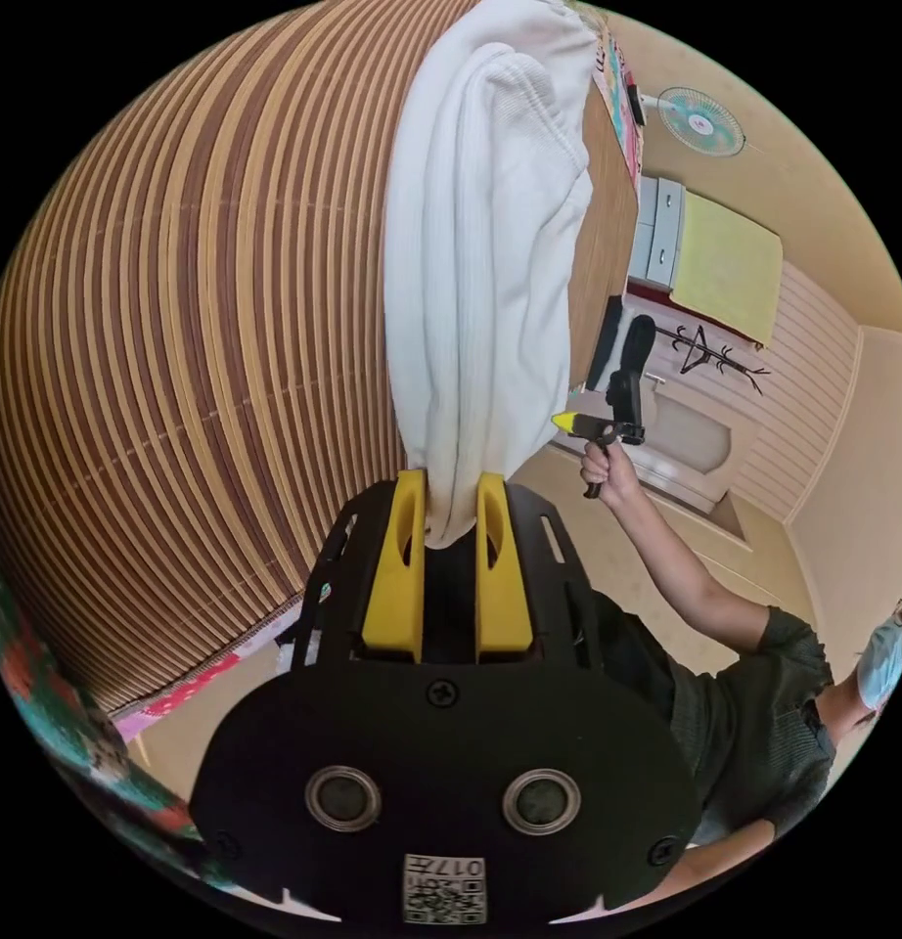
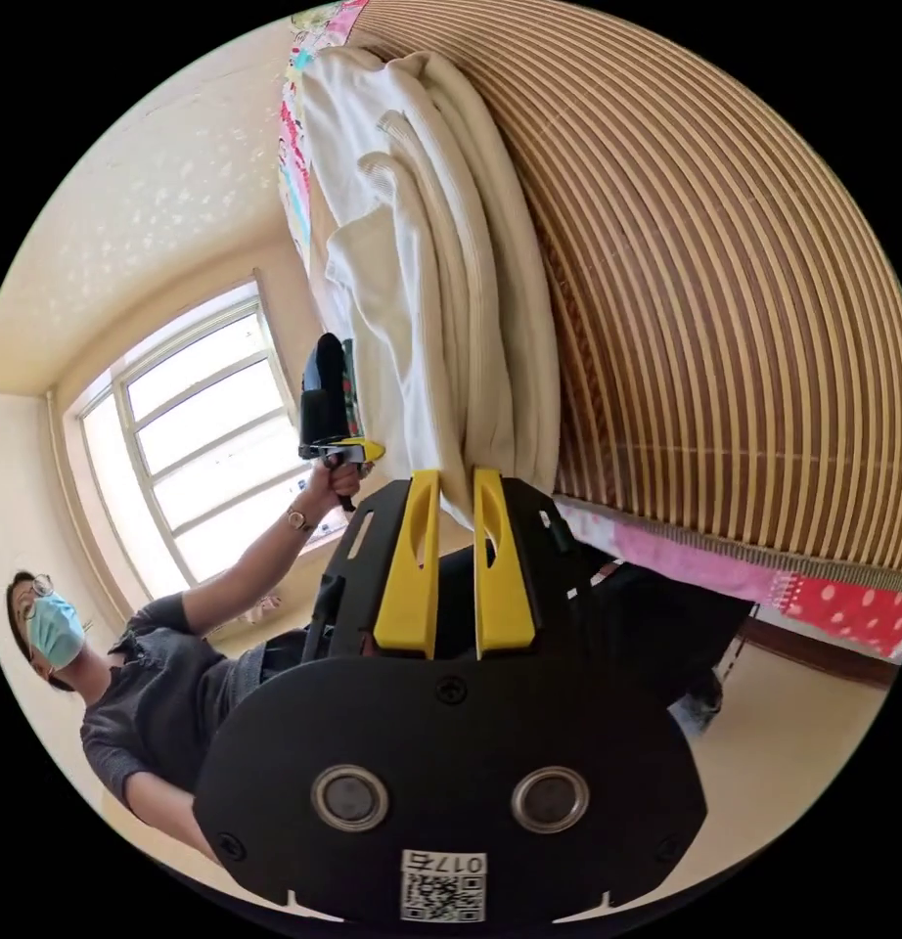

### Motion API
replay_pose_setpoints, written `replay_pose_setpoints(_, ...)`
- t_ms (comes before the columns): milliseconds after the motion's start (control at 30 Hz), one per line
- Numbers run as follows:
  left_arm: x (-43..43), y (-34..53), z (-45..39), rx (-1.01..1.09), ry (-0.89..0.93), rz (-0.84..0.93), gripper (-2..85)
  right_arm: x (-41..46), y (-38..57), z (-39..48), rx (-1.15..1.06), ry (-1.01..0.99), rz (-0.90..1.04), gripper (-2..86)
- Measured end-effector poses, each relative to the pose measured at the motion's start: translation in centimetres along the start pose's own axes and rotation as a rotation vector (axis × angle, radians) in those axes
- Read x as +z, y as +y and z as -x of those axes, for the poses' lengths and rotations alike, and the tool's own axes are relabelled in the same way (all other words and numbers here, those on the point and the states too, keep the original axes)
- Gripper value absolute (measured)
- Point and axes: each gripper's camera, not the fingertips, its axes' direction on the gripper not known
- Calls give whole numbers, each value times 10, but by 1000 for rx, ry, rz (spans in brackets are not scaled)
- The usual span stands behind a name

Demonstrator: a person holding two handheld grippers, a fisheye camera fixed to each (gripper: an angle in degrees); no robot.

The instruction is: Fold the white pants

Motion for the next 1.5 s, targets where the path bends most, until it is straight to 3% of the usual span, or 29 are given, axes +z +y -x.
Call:
replay_pose_setpoints(100, -13, 26, -13, -2, 89, 39, 78, -14, 44, -1, -9, -255, 3, 41)
replay_pose_setpoints(167, -25, 50, -27, 18, 178, 59, 78, -25, 92, 9, -38, -529, -2, 37)
replay_pose_setpoints(300, -46, 107, -54, -9, 457, 91, 78, -26, 161, 29, 7, -662, -9, 35)
replay_pose_setpoints(433, -39, 136, -58, -168, 583, 159, 78, -18, 203, 25, 139, -830, -73, 38)
replay_pose_setpoints(500, -36, 135, -46, -271, 687, 164, 77, -20, 198, 15, 172, -782, -70, 43)
replay_pose_setpoints(600, -40, 117, -33, -329, 666, 167, 77, -32, 180, 14, 196, -525, -90, 67)
replay_pose_setpoints(767, -42, 90, -32, -371, 777, 138, 73, -52, 171, 53, 38, -135, -178, 150)
replay_pose_setpoints(900, -48, 66, -38, -368, 947, 69, 71, -61, 191, 65, -74, -116, -311, 166)
replay_pose_setpoints(1033, -58, 32, -38, -377, 1035, -33, 69, -63, 220, 43, -27, -229, -476, 167)
replay_pose_setpoints(1233, -70, -90, -22, -321, 1097, -187, 95, -21, 225, 21, 22, -282, -407, 159)
replay_pose_setpoints(1300, -82, -144, -3, -163, 1090, -313, 106, -6, 223, 20, 32, -260, -371, 160)
replay_pose_setpoints(1367, -88, -157, 5, -151, 1023, -416, 114, 8, 219, 24, 28, -239, -348, 161)
replay_pose_setpoints(1433, -95, -156, -2, -79, 880, -503, 115, 12, 212, 31, 9, -214, -343, 162)
replay_pose_setpoints(1500, -91, -152, -21, -10, 579, -507, 136, 9, 202, 38, -11, -167, -362, 164)
